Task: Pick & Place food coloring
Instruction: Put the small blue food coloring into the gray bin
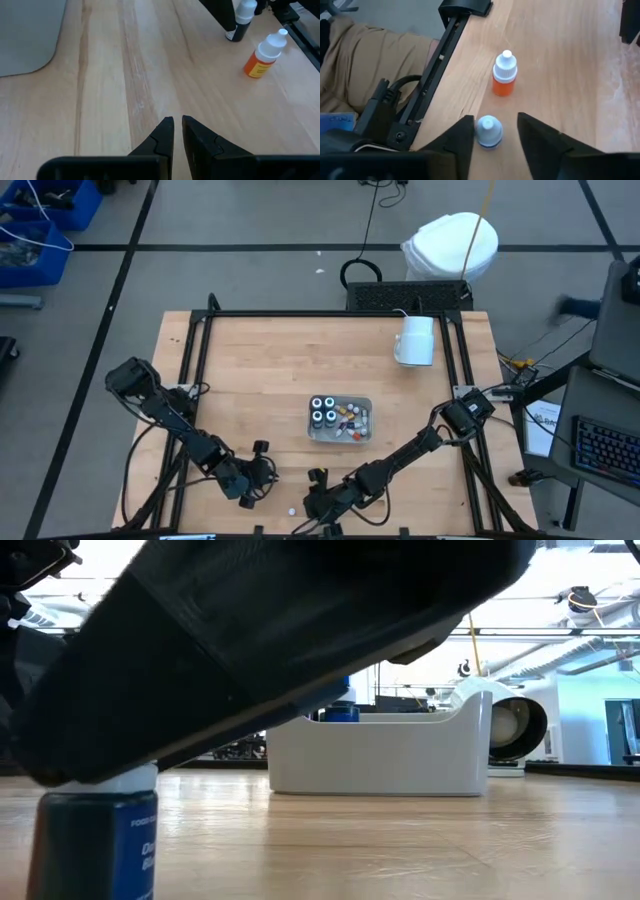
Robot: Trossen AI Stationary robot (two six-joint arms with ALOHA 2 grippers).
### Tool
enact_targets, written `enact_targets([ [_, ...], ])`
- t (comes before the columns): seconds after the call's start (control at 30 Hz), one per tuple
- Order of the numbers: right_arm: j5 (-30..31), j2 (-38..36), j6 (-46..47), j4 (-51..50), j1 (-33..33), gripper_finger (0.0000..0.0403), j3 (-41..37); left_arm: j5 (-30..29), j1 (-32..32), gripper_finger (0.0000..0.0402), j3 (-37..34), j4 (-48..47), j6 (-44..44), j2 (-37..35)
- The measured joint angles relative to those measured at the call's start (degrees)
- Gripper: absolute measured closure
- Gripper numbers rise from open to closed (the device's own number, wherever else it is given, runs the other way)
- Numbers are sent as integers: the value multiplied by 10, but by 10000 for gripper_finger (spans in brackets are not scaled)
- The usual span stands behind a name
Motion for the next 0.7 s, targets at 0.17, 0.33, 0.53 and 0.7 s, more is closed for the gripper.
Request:
enact_targets([
  [0.17, -1, 0, 6, 1, 1, 355, 0, 0, 0, 355, 0, 0, 1, 0],
  [0.33, -1, -9, 8, -11, 2, 357, -1, 0, -2, 355, 0, 0, -18, 0],
  [0.53, 39, -101, -30, -117, -9, 357, 0, 0, -9, 355, 0, -7, -20, 0],
  [0.7, 193, -194, -32, -267, -11, 357, 0, 19, -9, 355, 0, -22, -10, 0],
])
